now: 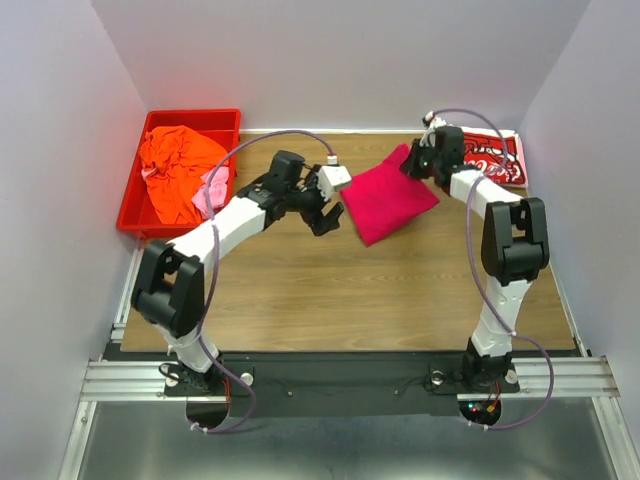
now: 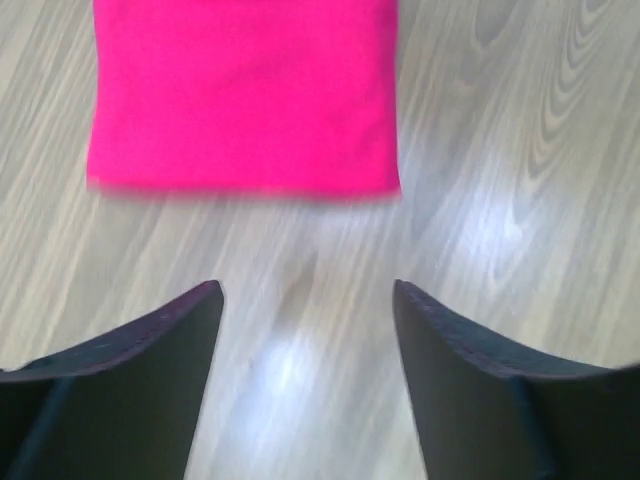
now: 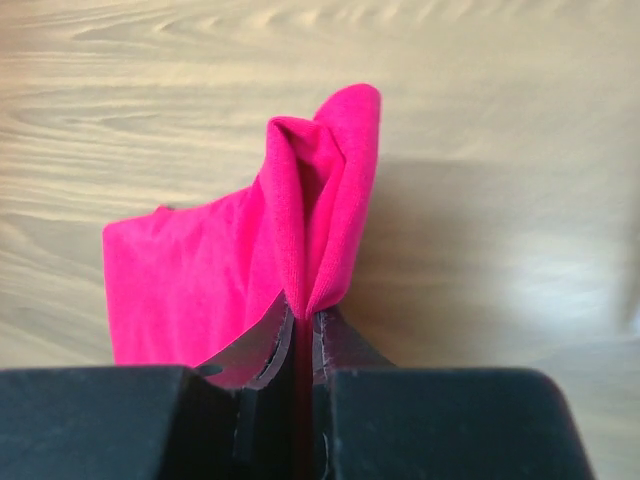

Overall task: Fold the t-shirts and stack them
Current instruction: Neatly place the folded tshirt to the corner

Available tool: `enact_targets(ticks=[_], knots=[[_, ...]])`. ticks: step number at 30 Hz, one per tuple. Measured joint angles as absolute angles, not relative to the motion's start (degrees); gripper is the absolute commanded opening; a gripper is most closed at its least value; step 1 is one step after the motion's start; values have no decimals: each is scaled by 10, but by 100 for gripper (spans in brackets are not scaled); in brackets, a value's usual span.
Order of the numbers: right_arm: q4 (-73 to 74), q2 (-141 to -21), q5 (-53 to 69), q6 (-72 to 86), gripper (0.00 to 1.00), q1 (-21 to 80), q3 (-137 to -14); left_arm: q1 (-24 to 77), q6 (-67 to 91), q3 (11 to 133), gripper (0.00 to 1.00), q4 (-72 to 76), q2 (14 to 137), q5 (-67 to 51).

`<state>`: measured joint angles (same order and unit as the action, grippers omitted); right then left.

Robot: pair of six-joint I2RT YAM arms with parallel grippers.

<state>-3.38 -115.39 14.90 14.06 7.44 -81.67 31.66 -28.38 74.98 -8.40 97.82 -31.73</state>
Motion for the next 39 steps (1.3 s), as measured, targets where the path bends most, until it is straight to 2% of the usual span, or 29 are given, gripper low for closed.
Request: enact_targets(ticks=[7, 16, 28, 39], knots=[[78, -1168, 129, -32, 1, 17, -961, 307, -264, 657, 99, -102, 876, -321], [161, -1245, 98, -133, 1, -4, -1151, 307, -239, 592, 99, -101, 841, -321], [196, -1258, 62, -180, 1, -1, -1249, 305, -235, 577, 99, -96, 817, -313], [202, -1274, 60, -190, 1, -32, -1275, 303, -236, 577, 99, -96, 817, -312]])
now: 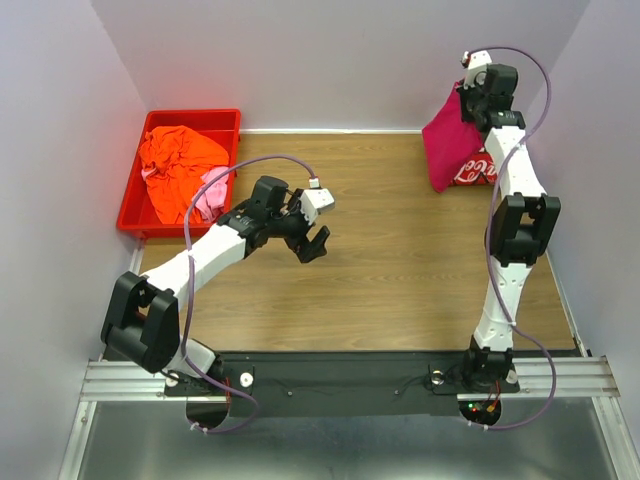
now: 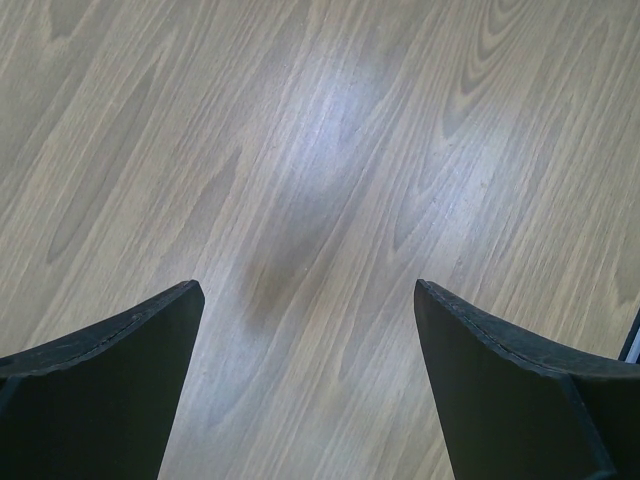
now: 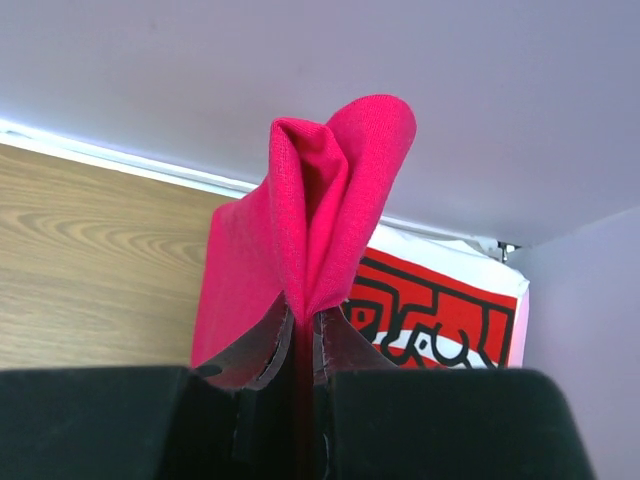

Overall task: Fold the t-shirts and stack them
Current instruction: Neatly place the folded tshirt to the corner

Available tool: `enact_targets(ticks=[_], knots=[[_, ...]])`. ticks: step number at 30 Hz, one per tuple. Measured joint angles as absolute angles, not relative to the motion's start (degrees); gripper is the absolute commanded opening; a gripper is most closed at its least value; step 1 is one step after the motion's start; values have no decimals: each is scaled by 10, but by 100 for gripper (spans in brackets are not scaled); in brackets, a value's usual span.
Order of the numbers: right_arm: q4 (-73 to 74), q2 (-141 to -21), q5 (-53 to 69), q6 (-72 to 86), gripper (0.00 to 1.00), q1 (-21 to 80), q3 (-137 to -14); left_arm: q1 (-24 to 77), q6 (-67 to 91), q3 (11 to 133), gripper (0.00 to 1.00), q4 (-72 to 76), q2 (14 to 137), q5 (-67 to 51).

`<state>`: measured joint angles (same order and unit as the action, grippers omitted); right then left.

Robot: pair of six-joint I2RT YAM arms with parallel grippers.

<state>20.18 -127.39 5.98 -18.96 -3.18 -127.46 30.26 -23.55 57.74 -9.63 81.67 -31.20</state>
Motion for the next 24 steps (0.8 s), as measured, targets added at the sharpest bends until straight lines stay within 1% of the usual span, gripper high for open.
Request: enact_targets(ticks=[7, 16, 24], knots=[[205, -1297, 60, -204, 1, -53, -1294, 303, -239, 578, 99, -100, 817, -312], [205, -1367, 60, -225, 0, -98, -1362, 303, -246, 579, 99, -112, 827, -310], [188, -1422, 45, -228, 1, -133, -1376, 303, -251, 594, 99, -124, 841, -307]])
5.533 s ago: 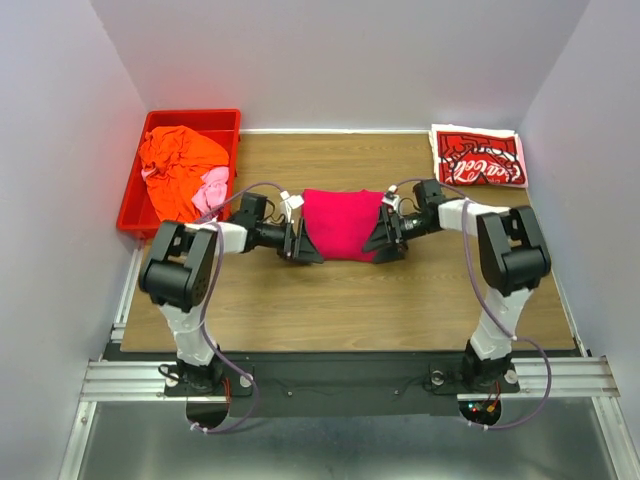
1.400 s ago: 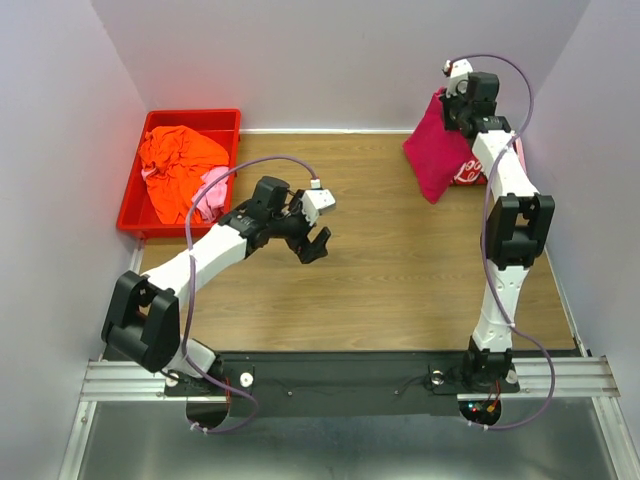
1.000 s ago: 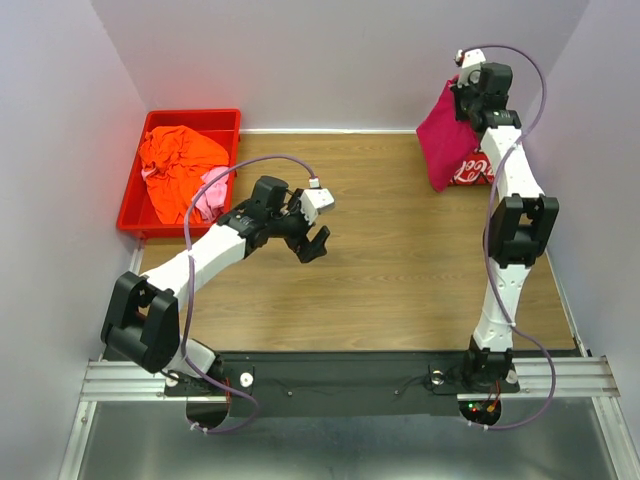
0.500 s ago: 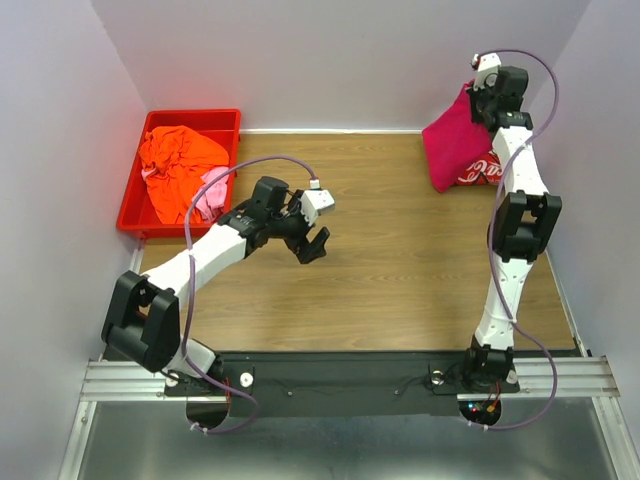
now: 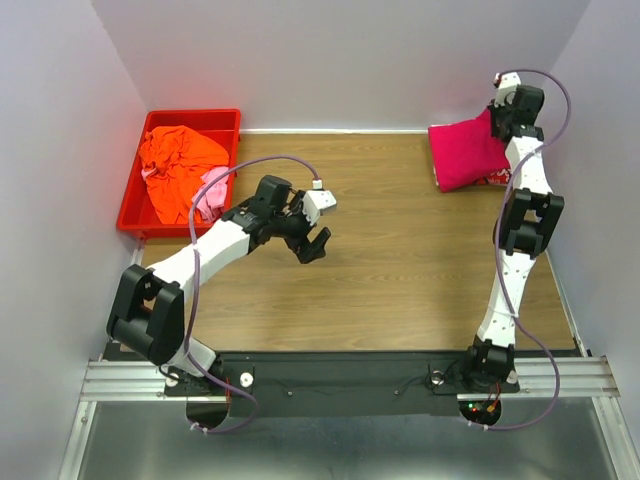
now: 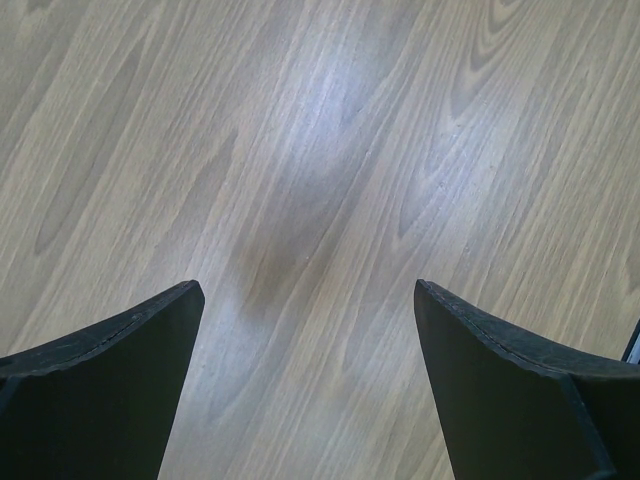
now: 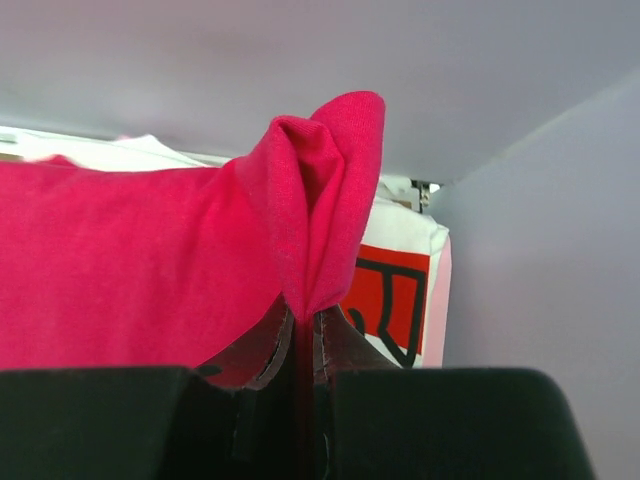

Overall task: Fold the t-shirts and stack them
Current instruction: Neatly place the folded tshirt to the corner

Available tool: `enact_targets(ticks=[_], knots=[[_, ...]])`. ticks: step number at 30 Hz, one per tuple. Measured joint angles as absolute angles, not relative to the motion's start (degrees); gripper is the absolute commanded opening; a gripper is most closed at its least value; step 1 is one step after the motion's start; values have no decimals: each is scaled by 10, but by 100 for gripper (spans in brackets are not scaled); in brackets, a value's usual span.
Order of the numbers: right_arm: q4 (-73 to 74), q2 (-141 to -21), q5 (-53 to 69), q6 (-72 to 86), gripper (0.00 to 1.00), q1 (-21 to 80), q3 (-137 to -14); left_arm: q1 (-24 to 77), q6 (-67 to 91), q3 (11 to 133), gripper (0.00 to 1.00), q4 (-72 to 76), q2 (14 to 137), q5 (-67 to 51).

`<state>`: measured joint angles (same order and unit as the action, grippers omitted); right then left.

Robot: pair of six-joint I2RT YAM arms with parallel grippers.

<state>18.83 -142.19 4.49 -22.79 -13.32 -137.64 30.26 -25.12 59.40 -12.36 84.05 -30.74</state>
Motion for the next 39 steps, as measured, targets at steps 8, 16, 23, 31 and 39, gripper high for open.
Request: enact_targets(ticks=[8, 16, 23, 31, 39], knots=[[151, -1467, 16, -227, 1, -150, -1376, 302, -255, 596, 99, -136, 849, -300], [111, -1486, -20, -227, 35, -157, -1369, 301, -255, 596, 99, -143, 851, -297], [88, -1487, -53, -229, 86, -161, -1367, 280, -248, 606, 99, -149, 851, -302], [86, -1415, -31, -208, 100, -166, -1296, 241, -231, 610, 99, -148, 845, -316], [88, -1281, 54, -154, 100, -166, -1239, 216, -212, 609, 99, -128, 803, -331]])
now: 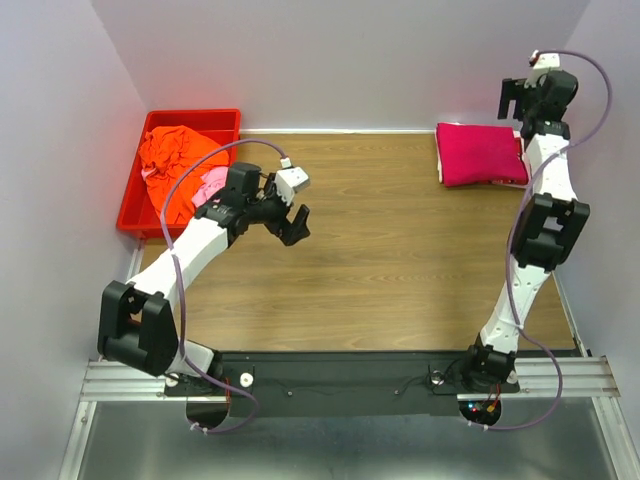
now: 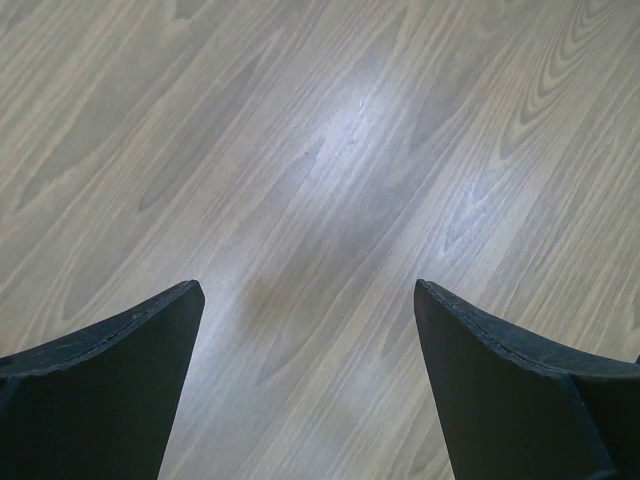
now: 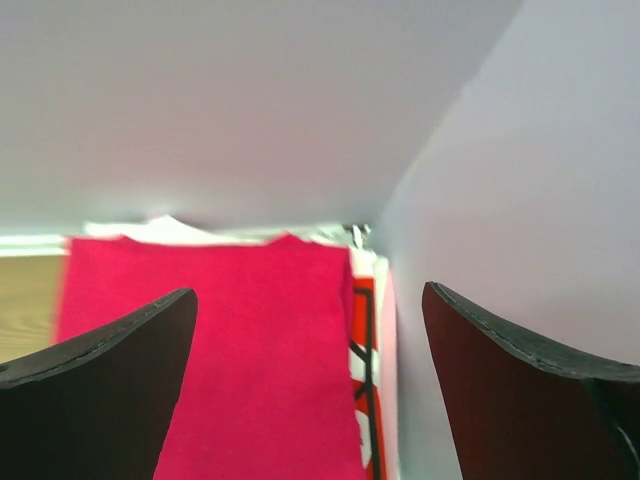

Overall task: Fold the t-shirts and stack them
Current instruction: Neatly place the folded tshirt to the corner

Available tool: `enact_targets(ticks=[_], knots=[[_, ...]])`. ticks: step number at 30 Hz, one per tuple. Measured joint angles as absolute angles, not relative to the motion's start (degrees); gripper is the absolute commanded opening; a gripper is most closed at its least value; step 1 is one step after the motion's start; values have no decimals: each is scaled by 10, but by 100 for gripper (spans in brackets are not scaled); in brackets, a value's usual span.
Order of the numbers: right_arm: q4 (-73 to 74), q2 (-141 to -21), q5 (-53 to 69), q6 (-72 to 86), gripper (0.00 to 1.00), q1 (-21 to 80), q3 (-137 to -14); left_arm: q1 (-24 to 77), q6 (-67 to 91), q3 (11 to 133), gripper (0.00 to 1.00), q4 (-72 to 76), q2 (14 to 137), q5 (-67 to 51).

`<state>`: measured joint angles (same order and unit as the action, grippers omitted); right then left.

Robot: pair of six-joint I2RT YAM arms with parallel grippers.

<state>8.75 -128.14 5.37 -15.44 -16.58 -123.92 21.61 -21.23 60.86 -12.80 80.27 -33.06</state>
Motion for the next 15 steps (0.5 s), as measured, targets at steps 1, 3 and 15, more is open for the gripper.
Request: enact_targets(ticks=[1, 3, 15], knots=[[88, -1271, 62, -148, 100, -166, -1239, 214, -211, 609, 99, -126, 799, -332], [99, -1252, 83, -132, 100, -166, -1239, 210, -204, 609, 99, -123, 794, -334], [289, -1064, 275, -51, 100, -164, -1004, 204, -168, 647, 99, -139, 793, -244]])
